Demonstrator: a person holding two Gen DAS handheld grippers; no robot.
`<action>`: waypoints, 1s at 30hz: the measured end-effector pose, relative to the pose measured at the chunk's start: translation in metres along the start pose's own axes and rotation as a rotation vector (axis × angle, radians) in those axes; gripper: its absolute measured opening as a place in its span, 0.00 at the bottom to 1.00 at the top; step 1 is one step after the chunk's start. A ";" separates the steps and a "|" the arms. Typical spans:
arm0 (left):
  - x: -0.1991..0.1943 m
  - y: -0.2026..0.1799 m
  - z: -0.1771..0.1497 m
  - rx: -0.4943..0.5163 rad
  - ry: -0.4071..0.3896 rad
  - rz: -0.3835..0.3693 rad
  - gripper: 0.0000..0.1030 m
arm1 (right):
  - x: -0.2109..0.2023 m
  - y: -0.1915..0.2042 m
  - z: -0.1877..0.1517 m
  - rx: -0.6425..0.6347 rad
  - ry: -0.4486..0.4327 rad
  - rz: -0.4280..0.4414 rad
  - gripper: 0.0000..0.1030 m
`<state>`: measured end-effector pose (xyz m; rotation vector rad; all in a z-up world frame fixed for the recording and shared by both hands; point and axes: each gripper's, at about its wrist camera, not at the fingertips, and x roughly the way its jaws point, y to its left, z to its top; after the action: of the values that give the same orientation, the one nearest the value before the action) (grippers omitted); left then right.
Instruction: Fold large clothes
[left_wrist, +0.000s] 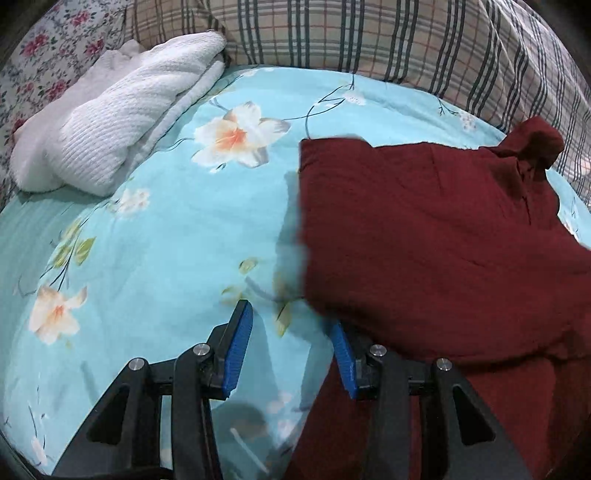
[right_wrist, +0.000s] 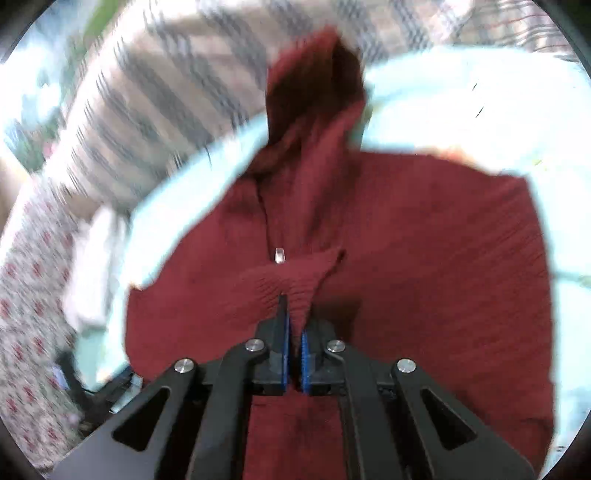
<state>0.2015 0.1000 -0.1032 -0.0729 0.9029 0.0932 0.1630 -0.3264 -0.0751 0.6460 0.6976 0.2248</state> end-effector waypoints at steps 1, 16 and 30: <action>0.001 0.000 0.002 0.001 -0.003 0.000 0.41 | -0.010 -0.005 0.002 0.004 -0.030 -0.026 0.05; 0.006 -0.010 0.019 0.070 -0.008 -0.102 0.32 | 0.003 -0.025 0.000 0.012 0.044 -0.078 0.05; -0.016 -0.001 0.013 0.181 -0.005 -0.291 0.35 | -0.002 -0.033 -0.004 0.061 0.048 -0.039 0.05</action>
<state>0.2017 0.0993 -0.0824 -0.0352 0.8840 -0.2584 0.1584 -0.3513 -0.0973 0.6864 0.7647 0.1843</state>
